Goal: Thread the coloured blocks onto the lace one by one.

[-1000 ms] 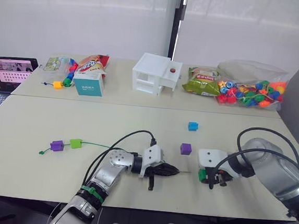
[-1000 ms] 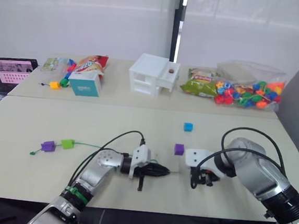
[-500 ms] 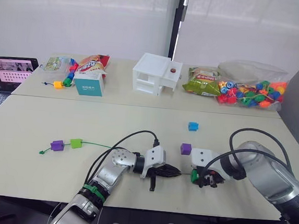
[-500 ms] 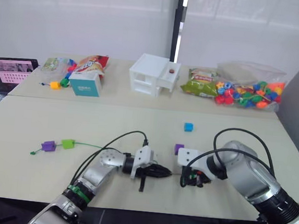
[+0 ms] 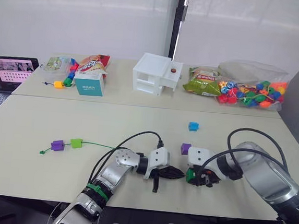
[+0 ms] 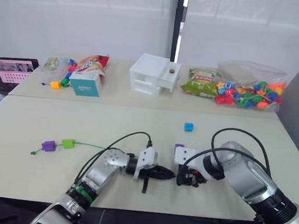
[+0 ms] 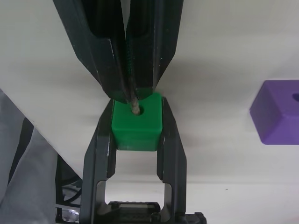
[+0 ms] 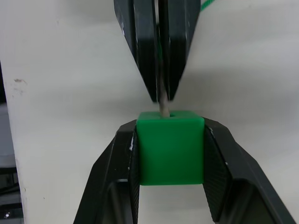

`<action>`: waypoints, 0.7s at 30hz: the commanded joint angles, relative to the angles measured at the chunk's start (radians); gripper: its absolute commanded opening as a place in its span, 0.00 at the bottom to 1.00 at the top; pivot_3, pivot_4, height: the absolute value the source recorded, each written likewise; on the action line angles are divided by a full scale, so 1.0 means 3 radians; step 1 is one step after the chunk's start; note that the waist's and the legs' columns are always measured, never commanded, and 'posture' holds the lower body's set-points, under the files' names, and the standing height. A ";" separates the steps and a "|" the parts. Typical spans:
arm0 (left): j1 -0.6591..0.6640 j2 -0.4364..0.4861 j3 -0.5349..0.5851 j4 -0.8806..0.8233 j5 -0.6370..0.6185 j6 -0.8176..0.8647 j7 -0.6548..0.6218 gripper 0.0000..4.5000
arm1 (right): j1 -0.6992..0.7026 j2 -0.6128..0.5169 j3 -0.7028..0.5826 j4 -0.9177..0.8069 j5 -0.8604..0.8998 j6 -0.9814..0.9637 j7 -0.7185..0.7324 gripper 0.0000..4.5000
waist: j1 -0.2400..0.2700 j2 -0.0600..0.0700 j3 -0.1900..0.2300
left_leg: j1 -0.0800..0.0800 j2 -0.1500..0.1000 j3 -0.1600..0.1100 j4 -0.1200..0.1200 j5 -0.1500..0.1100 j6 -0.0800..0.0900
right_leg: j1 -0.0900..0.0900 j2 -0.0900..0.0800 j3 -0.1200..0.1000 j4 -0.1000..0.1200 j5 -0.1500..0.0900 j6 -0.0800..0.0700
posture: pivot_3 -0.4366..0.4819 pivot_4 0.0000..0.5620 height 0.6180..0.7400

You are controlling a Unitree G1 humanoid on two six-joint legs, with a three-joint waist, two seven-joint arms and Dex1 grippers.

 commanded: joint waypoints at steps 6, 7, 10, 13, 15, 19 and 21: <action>-0.0107 -0.0237 -0.0014 0.0023 -0.0021 -0.0011 0.0081 0.00 | 0.0045 -0.0018 -0.0091 -0.0117 0.0084 0.0074 -0.0089 0.26 | 0.0007 0.0000 0.0000 | 0.0000 -0.0001 0.0000 0.0000 0.0000 0.0000 | 0.0001 0.0000 0.0000 -0.0001 0.0000 0.0000 | 0.48 0.27 1.00; -0.0102 -0.0227 -0.0009 0.0013 -0.0018 -0.0008 0.0074 0.08 | 0.0050 -0.0020 -0.0095 -0.0118 0.0088 0.0079 -0.0095 0.26 | 0.0007 0.0000 0.0000 | 0.0000 0.0000 0.0000 0.0000 0.0000 0.0000 | 0.0001 0.0000 0.0000 -0.0001 0.0000 0.0000 | 0.48 0.27 1.00; -0.0087 -0.0122 -0.0020 -0.0066 0.0046 -0.0042 0.0044 0.29 | 0.0061 -0.0027 -0.0095 -0.0120 0.0091 0.0081 -0.0114 0.26 | 0.0002 0.0000 0.0000 | 0.0000 0.0000 0.0000 0.0000 0.0000 0.0000 | 0.0000 0.0000 0.0000 -0.0001 0.0000 0.0000 | 0.48 0.27 1.00; -0.0091 0.0038 -0.0010 -0.0147 0.0119 -0.0076 0.0044 0.44 | 0.0072 -0.0035 -0.0092 -0.0120 0.0097 0.0077 -0.0130 0.26 | -0.0003 0.0000 0.0000 | 0.0000 0.0000 0.0000 -0.0001 0.0000 0.0000 | 0.0000 0.0000 0.0000 0.0000 0.0000 0.0000 | 0.48 0.27 1.00; -0.0096 0.0108 -0.0005 -0.0177 0.0151 -0.0064 0.0059 0.44 | 0.0074 -0.0040 -0.0089 -0.0120 0.0104 0.0076 -0.0138 0.26 | -0.0004 0.0000 0.0000 | 0.0000 0.0000 -0.0001 -0.0001 0.0000 0.0000 | 0.0000 0.0000 0.0000 0.0000 0.0000 0.0000 | 0.48 0.27 1.00; -0.0106 0.0268 -0.0021 -0.0237 0.0225 -0.0061 0.0072 0.44 | 0.0069 -0.0035 -0.0082 -0.0116 0.0116 0.0077 -0.0155 0.26 | -0.0006 0.0000 0.0000 | 0.0000 0.0000 -0.0001 -0.0002 0.0000 0.0000 | -0.0001 0.0001 0.0000 0.0001 0.0000 0.0000 | 0.48 0.27 1.00; -0.0100 0.0261 -0.0032 -0.0250 0.0203 -0.0042 0.0058 0.44 | 0.0065 -0.0036 -0.0076 -0.0110 0.0119 0.0070 -0.0156 0.26 | -0.0006 0.0000 0.0000 | 0.0000 0.0000 -0.0001 -0.0001 0.0000 0.0000 | -0.0001 0.0000 0.0000 0.0000 0.0000 0.0000 | 0.48 0.27 1.00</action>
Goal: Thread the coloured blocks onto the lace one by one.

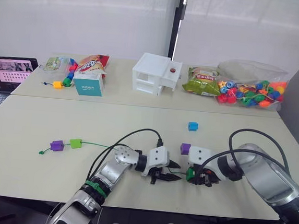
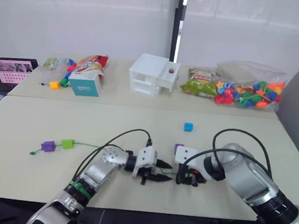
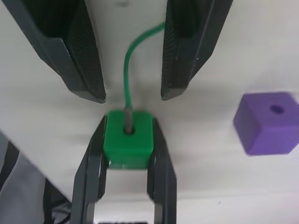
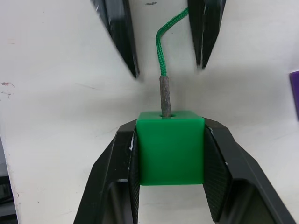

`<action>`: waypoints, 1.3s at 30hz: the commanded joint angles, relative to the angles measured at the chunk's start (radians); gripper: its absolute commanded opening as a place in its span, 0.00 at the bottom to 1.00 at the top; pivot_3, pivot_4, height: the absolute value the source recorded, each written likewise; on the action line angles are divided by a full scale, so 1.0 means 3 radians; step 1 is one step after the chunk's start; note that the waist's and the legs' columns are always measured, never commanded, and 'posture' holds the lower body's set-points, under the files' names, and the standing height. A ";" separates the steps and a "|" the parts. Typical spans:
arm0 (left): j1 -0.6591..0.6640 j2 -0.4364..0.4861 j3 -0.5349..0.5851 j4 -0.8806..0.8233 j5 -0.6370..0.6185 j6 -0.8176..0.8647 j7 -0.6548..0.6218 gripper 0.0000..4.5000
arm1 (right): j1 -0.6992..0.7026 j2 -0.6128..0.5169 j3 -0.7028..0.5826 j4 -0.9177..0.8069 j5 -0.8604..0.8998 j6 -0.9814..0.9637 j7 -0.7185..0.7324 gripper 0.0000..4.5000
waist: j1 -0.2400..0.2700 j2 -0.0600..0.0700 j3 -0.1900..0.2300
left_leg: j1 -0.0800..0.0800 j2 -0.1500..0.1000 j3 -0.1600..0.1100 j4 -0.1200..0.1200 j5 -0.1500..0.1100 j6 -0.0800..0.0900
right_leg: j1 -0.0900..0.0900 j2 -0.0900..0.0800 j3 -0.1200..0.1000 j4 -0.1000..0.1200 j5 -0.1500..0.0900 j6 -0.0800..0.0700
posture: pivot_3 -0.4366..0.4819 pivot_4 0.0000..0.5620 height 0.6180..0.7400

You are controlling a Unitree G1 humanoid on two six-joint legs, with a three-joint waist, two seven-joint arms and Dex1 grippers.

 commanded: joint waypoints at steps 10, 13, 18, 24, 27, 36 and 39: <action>-0.0032 -0.0080 -0.0032 -0.0157 -0.0122 0.0035 -0.0123 0.00 | -0.0016 0.0002 -0.0015 -0.0057 0.0028 -0.0045 -0.0004 0.26 | 0.0000 0.0000 0.0000 | 0.0000 0.0000 0.0000 0.0000 0.0000 0.0000 | 0.0000 0.0000 0.0000 0.0000 0.0000 0.0000 | 0.48 0.27 1.00; -0.0062 -0.0104 -0.0025 -0.0130 -0.0147 0.0046 -0.0120 0.00 | -0.0013 0.0005 -0.0016 -0.0057 0.0028 -0.0050 -0.0008 0.26 | 0.0000 0.0000 0.0000 | 0.0000 0.0000 0.0000 0.0000 0.0000 0.0000 | 0.0000 0.0000 0.0000 0.0000 0.0000 0.0000 | 0.48 0.27 1.00; -0.0101 -0.0315 -0.0127 0.0069 -0.0057 -0.0019 -0.0001 0.00 | -0.0009 0.0021 -0.0015 -0.0076 0.0038 -0.0037 -0.0016 0.26 | 0.0006 0.0000 0.0000 | 0.0000 0.0000 0.0000 0.0001 0.0000 0.0000 | 0.0001 0.0000 0.0000 -0.0001 0.0000 0.0000 | 0.48 0.27 1.00; -0.0141 -0.0402 -0.0085 0.0137 -0.0075 0.0019 0.0037 0.00 | -0.0010 0.0027 -0.0019 -0.0076 0.0036 -0.0027 -0.0024 0.26 | 0.0005 0.0000 0.0000 | 0.0000 0.0000 0.0000 0.0002 0.0000 0.0000 | 0.0002 0.0000 0.0000 -0.0002 0.0000 0.0000 | 0.48 0.27 1.00; -0.0117 -0.0346 -0.0054 0.0092 -0.0102 0.0057 -0.0014 0.19 | -0.0007 0.0032 -0.0022 -0.0077 0.0033 -0.0025 -0.0037 0.26 | 0.0005 0.0000 0.0000 | 0.0000 0.0000 0.0000 0.0001 0.0000 0.0000 | 0.0001 0.0000 0.0000 -0.0001 0.0000 0.0000 | 0.48 0.27 1.00; -0.0079 -0.0094 0.0047 -0.0175 -0.0216 0.0201 -0.0148 0.86 | 0.0000 0.0009 -0.0089 -0.0097 0.0062 -0.0062 -0.0071 0.79 | 0.0000 0.0000 0.0000 | 0.0000 0.0000 0.0000 0.0000 0.0000 0.0000 | -0.0001 0.0000 0.0000 0.0000 0.0000 0.0000 | 0.48 0.27 1.00; -0.0067 -0.0071 0.0026 -0.0203 -0.0219 0.0182 -0.0146 1.00 | 0.0061 -0.0075 -0.0237 -0.0152 0.0129 -0.0029 -0.0066 0.99 | 0.0005 0.0000 0.0000 | 0.0000 0.0000 -0.0001 0.0000 0.0000 0.0000 | 0.0000 0.0000 -0.0001 0.0000 0.0000 0.0000 | 0.48 0.27 1.00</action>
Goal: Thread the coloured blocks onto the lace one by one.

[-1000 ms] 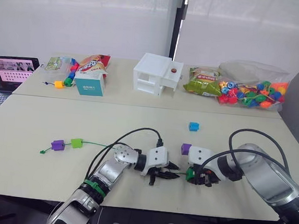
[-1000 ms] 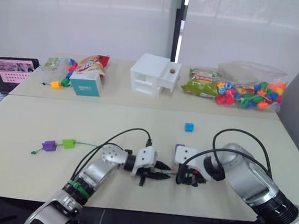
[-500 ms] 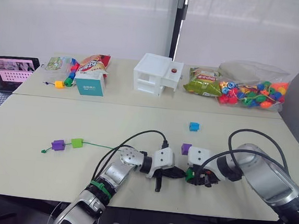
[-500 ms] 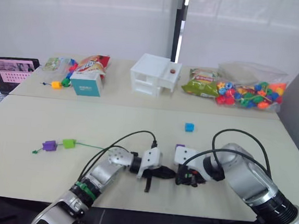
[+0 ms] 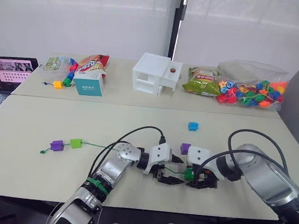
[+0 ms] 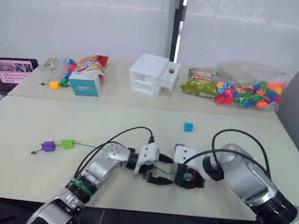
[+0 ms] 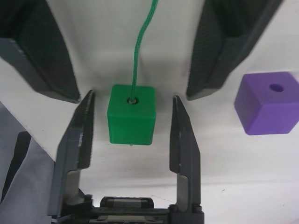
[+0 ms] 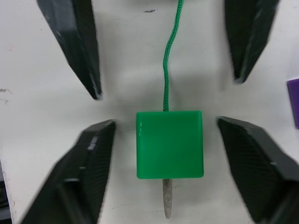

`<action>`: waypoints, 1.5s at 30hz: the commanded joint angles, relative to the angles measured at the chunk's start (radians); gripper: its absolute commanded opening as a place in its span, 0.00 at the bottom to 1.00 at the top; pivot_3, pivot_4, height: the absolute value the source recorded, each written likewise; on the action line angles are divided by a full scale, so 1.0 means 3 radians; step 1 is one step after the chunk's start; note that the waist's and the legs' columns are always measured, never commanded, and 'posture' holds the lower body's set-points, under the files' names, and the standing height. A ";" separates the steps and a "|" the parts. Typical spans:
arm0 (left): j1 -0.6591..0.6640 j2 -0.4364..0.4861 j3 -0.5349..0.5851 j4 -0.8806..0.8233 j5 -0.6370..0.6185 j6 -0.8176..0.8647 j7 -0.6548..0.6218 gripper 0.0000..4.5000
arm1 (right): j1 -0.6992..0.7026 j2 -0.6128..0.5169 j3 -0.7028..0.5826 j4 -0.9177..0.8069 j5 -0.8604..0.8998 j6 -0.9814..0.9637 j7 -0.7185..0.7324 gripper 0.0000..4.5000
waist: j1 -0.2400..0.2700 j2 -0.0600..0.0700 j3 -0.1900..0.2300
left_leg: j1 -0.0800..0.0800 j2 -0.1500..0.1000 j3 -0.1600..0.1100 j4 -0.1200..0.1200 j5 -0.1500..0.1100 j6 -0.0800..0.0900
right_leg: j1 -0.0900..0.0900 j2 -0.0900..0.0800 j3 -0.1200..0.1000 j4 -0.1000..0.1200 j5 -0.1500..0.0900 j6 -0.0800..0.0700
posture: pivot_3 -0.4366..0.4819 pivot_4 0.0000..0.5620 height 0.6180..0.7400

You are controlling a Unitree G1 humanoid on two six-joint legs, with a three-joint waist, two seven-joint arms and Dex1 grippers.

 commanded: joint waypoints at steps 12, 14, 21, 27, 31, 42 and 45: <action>-0.0147 -0.0352 -0.0157 0.0202 0.0058 -0.0316 0.0033 1.00 | 0.0867 -0.0695 -0.1249 -0.0616 0.0570 0.0291 -0.0043 0.99 | 0.0078 -0.0001 0.0001 | -0.0003 -0.0001 0.0002 0.0002 -0.0001 0.0001 | 0.0003 -0.0001 -0.0001 -0.0007 0.0000 0.0000 | 0.48 0.27 1.00; -0.0188 -0.0428 -0.0173 0.0291 0.0077 -0.0353 0.0045 1.00 | 0.1003 -0.0702 -0.1359 -0.0713 0.0623 0.0340 -0.0117 0.99 | 0.0066 -0.0002 0.0001 | -0.0001 0.0000 0.0003 0.0001 -0.0001 0.0002 | 0.0003 0.0000 0.0000 -0.0007 0.0000 0.0000 | 0.48 0.27 1.00; -0.0313 -0.0582 -0.0232 0.0596 0.0207 -0.0456 0.0115 0.90 | 0.1230 -0.0701 -0.1550 -0.0915 0.0739 0.0453 -0.0342 1.00 | 0.0073 -0.0004 0.0002 | -0.0001 0.0000 0.0004 0.0002 -0.0001 0.0002 | 0.0005 0.0000 0.0000 -0.0007 0.0000 0.0000 | 0.48 0.27 1.00; -0.0369 -0.0569 -0.0232 0.0800 0.0332 -0.0603 0.0142 0.47 | 0.1185 -0.0626 -0.1491 -0.0963 0.0807 0.0462 -0.0525 1.00 | 0.0078 -0.0004 0.0002 | -0.0001 0.0000 0.0004 0.0002 -0.0001 0.0001 | 0.0005 0.0000 0.0000 -0.0007 0.0000 0.0000 | 0.48 0.27 1.00; -0.0388 -0.0571 -0.0196 0.0844 0.0341 -0.0618 0.0143 0.27 | 0.1114 -0.0577 -0.1267 -0.0902 0.0720 0.0325 -0.0621 1.00 | 0.0076 -0.0004 0.0002 | -0.0001 0.0000 0.0004 0.0002 -0.0001 0.0001 | 0.0006 0.0000 0.0000 -0.0009 0.0000 0.0000 | 0.48 0.27 1.00; -0.0385 -0.0547 -0.0214 0.0819 0.0370 -0.0607 0.0111 0.27 | 0.0789 -0.0541 -0.0559 -0.0469 0.0246 -0.0212 -0.0636 0.81 | 0.0070 -0.0003 0.0002 | -0.0001 0.0000 0.0004 0.0002 0.0000 0.0001 | 0.0005 0.0000 0.0000 -0.0008 0.0000 0.0000 | 0.48 0.27 1.00; -0.0402 -0.0540 -0.0217 0.0837 0.0384 -0.0611 0.0110 0.27 | 0.0746 -0.0508 -0.0511 -0.0415 0.0251 -0.0227 -0.0610 0.58 | 0.0071 -0.0003 0.0002 | -0.0001 0.0000 0.0003 0.0002 0.0000 0.0001 | 0.0005 0.0000 0.0000 -0.0008 0.0000 0.0000 | 0.48 0.27 1.00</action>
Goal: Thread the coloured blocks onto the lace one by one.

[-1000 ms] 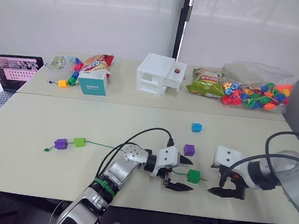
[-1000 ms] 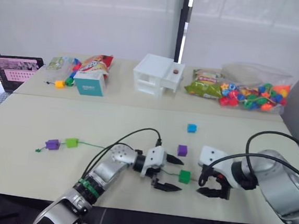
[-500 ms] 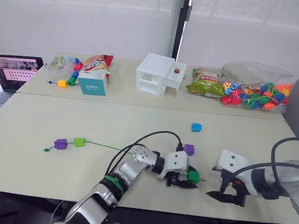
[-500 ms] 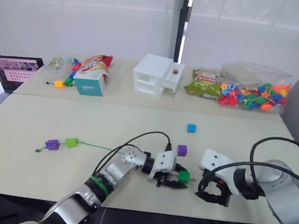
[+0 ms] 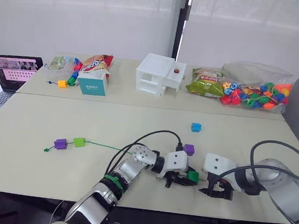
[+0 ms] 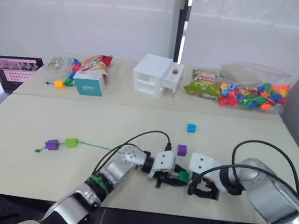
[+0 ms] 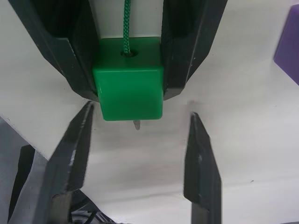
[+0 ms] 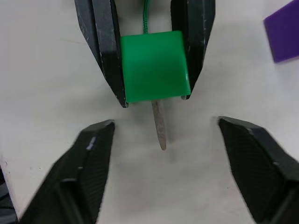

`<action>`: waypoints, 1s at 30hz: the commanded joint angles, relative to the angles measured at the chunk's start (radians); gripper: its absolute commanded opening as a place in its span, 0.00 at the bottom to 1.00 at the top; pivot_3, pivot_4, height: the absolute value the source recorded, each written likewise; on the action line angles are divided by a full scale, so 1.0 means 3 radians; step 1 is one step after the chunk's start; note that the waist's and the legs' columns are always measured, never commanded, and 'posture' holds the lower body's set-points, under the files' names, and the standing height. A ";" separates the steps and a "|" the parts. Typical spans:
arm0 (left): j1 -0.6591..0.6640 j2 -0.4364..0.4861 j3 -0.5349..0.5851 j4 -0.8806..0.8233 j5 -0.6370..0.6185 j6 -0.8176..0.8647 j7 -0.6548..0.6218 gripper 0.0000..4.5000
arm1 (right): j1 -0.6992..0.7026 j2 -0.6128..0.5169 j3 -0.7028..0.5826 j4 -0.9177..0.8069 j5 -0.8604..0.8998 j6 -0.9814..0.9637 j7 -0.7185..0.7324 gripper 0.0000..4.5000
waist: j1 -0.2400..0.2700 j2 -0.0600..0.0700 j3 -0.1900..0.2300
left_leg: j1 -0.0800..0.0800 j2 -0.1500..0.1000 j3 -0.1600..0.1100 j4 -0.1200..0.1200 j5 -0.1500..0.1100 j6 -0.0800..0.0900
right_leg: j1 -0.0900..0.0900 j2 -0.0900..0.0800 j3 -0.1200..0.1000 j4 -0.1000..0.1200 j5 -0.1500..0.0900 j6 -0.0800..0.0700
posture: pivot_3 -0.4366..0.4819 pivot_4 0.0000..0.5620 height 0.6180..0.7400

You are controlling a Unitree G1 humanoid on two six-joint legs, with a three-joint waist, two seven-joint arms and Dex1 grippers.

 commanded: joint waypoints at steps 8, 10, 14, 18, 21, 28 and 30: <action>-0.0093 -0.0002 0.0004 0.0025 0.0047 -0.0050 0.0002 0.27 | -0.0070 0.0121 0.0004 0.0008 -0.0023 0.0013 0.0072 0.00 | -0.0001 0.0000 0.0000 | 0.0000 0.0000 0.0000 0.0000 0.0000 0.0000 | 0.0000 0.0000 0.0000 0.0000 0.0000 0.0000 | 0.48 0.27 1.00; -0.0094 0.0021 -0.0008 -0.0021 0.0042 -0.0023 -0.0054 0.27 | -0.0054 0.0119 -0.0035 0.0001 0.0009 0.0048 0.0080 0.00 | -0.0001 0.0000 0.0000 | 0.0000 0.0000 0.0000 0.0000 0.0000 0.0000 | 0.0001 0.0000 0.0000 0.0000 0.0000 0.0000 | 0.48 0.27 1.00; -0.0099 0.0198 0.0036 -0.0247 -0.0003 0.0096 -0.0196 0.27 | -0.0012 0.0037 -0.0128 0.0067 0.0021 0.0010 0.0117 0.00 | -0.0006 0.0000 0.0000 | 0.0000 0.0000 0.0000 0.0000 0.0000 0.0000 | 0.0000 0.0000 0.0000 0.0003 0.0000 0.0000 | 0.48 0.27 1.00; -0.0132 0.0544 0.0242 -0.0469 -0.0117 0.0073 -0.0288 0.27 | -0.0051 0.0004 -0.0144 0.0119 0.0033 -0.0059 0.0194 0.00 | -0.0030 0.0001 0.0000 | 0.0001 0.0000 -0.0001 0.0000 0.0000 0.0000 | -0.0002 0.0001 0.0000 0.0006 0.0000 0.0000 | 0.48 0.27 1.00; -0.0134 0.0840 0.0446 -0.0630 -0.0253 0.0055 -0.0371 0.27 | -0.0083 0.0002 -0.0116 0.0140 0.0036 -0.0113 0.0261 0.00 | -0.0047 0.0000 0.0000 | 0.0001 0.0001 -0.0001 -0.0001 0.0000 0.0000 | -0.0004 0.0001 0.0000 0.0009 0.0000 0.0000 | 0.48 0.27 1.00; 0.0052 0.1725 0.0793 -0.0731 -0.0493 0.0123 -0.0802 0.27 | -0.0216 0.0029 -0.0047 0.0229 0.0024 -0.0222 0.0431 0.00 | -0.0088 0.0001 0.0000 | 0.0003 0.0003 -0.0003 -0.0005 0.0000 0.0000 | -0.0006 0.0002 0.0000 0.0010 0.0000 0.0000 | 0.48 0.27 1.00; 0.0158 0.2090 0.0912 -0.0440 -0.0434 -0.0093 -0.0923 0.27 | -0.0295 0.0065 -0.0006 0.0281 0.0005 -0.0264 0.0474 0.00 | -0.0088 0.0001 0.0000 | 0.0002 0.0003 -0.0002 -0.0004 0.0000 0.0000 | -0.0006 0.0002 0.0000 0.0010 0.0000 0.0000 | 0.48 0.27 1.00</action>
